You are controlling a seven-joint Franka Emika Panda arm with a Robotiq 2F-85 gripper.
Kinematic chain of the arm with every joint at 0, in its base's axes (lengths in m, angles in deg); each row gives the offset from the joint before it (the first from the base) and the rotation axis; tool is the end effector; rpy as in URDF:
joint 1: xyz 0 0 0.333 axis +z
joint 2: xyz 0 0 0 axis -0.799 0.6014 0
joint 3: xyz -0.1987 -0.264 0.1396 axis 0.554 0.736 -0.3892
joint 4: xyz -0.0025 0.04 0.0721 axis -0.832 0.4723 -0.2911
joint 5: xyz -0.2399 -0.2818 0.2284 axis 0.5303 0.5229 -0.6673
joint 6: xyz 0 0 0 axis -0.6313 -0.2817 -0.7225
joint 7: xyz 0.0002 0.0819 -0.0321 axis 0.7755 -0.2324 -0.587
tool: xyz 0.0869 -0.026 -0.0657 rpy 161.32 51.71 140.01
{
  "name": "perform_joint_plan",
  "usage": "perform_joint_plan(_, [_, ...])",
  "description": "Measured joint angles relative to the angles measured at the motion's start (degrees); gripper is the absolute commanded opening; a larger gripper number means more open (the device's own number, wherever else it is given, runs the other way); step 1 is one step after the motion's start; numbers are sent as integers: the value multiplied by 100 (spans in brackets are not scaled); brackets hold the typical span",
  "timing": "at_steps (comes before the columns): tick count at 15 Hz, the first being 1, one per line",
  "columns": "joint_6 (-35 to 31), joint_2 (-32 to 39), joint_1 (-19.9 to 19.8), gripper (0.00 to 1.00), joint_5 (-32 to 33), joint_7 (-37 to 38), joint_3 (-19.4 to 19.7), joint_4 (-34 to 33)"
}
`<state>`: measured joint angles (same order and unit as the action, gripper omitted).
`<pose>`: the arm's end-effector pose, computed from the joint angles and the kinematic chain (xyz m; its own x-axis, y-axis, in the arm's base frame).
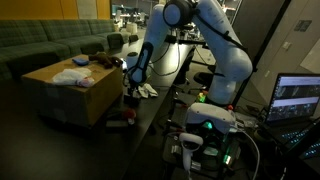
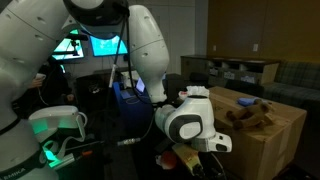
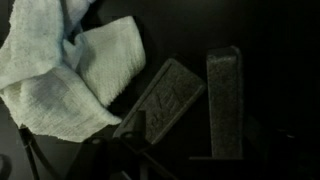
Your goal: Swap the things on the box with the things on the table
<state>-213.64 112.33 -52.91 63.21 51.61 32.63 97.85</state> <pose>0.5961 -0.1455 0.0468 0.9983 -0.0351 0.0471 -0.0448 -0.9739 0.2225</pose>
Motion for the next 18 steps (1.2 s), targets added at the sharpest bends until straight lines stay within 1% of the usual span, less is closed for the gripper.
perform_joint_plan(3, [-129,-33,30,100,0,5,-7,35])
perform_joint_plan(6, [-277,-177,178,100,-2,76,-52,228])
perform_joint_plan(14, [-371,-1169,788,100,-147,387,-638,1397])
perform_joint_plan(16, [-371,-1324,967,100,-226,494,-744,1638])
perform_joint_plan(18, [-371,-1411,1061,100,-324,552,-889,1817])
